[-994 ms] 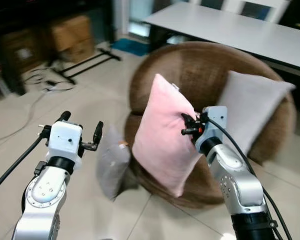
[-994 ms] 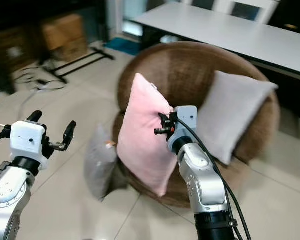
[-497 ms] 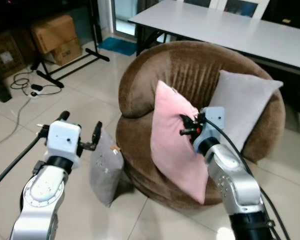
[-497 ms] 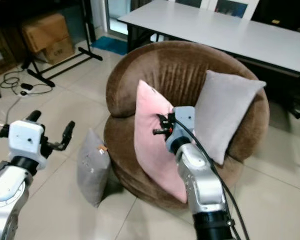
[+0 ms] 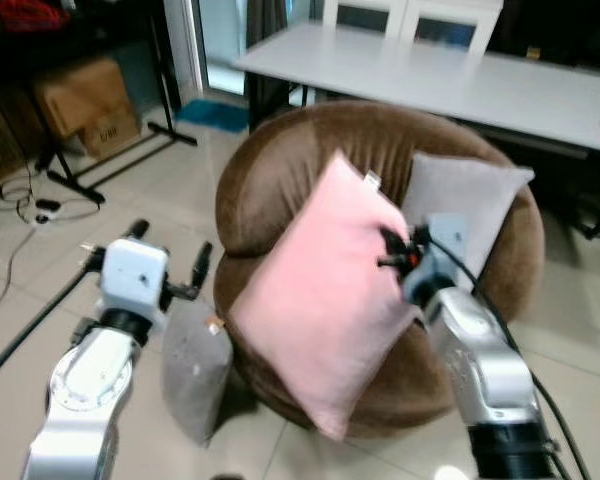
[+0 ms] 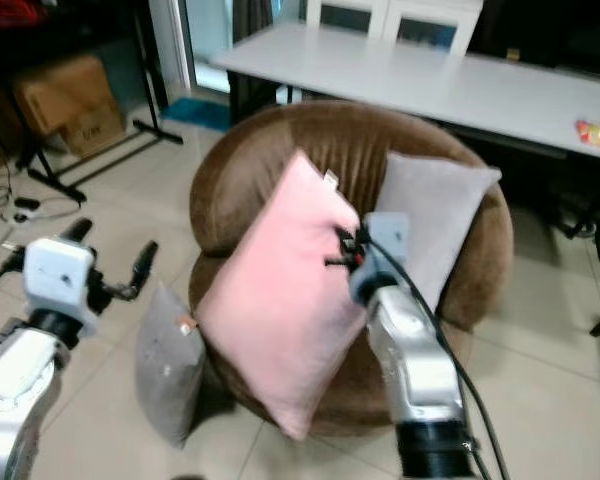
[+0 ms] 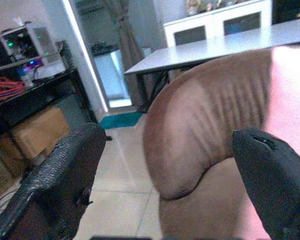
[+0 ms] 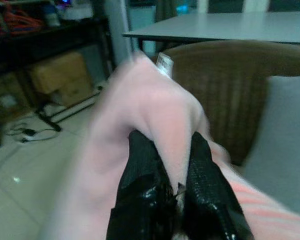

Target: Move the pillow to the sofa from floor

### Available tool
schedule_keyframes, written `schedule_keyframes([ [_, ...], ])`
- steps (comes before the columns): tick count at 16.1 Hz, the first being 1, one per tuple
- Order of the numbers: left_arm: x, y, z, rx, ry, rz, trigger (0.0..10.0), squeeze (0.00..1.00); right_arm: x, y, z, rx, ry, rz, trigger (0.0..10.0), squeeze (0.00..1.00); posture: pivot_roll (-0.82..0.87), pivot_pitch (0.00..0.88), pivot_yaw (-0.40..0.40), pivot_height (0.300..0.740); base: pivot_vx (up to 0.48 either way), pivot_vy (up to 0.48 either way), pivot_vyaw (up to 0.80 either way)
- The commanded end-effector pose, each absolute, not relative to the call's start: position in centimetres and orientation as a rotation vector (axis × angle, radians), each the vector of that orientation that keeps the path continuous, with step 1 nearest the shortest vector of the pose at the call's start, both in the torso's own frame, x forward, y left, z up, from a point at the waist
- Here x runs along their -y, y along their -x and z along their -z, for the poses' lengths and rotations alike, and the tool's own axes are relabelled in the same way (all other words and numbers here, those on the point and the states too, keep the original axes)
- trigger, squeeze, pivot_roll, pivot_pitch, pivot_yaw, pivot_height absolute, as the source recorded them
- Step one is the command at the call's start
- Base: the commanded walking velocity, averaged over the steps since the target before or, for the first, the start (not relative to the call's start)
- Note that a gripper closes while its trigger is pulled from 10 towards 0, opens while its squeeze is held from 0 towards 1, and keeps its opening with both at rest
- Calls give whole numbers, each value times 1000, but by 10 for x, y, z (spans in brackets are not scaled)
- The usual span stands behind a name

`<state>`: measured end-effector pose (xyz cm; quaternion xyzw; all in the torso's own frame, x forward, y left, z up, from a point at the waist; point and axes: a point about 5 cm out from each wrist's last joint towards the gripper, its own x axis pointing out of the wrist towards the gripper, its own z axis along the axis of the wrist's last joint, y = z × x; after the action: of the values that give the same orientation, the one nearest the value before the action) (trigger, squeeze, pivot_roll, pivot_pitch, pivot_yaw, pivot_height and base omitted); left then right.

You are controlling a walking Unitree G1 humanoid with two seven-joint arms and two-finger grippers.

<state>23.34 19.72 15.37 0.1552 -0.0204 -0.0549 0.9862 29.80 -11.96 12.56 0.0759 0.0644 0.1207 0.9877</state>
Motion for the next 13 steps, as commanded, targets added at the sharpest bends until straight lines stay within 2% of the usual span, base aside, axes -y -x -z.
schedule_keyframes([
  [1, -195, -234, -156, 51, -312, 123, 10000, 0, 119, -300, -137, -68, -142, -248, 10000, 0, 50, 0, -23, 740, 259, 0, 0],
  [10, -194, -234, -155, 47, -314, 139, 10000, 0, 120, -299, -136, -70, -143, -241, 10000, 0, 44, 0, -15, 740, 260, 0, 0],
  [13, -194, -234, -155, 44, -314, 140, 10000, 0, 120, -299, -136, -70, -143, -239, 10000, 0, 44, 0, -15, 740, 256, 0, -692],
])
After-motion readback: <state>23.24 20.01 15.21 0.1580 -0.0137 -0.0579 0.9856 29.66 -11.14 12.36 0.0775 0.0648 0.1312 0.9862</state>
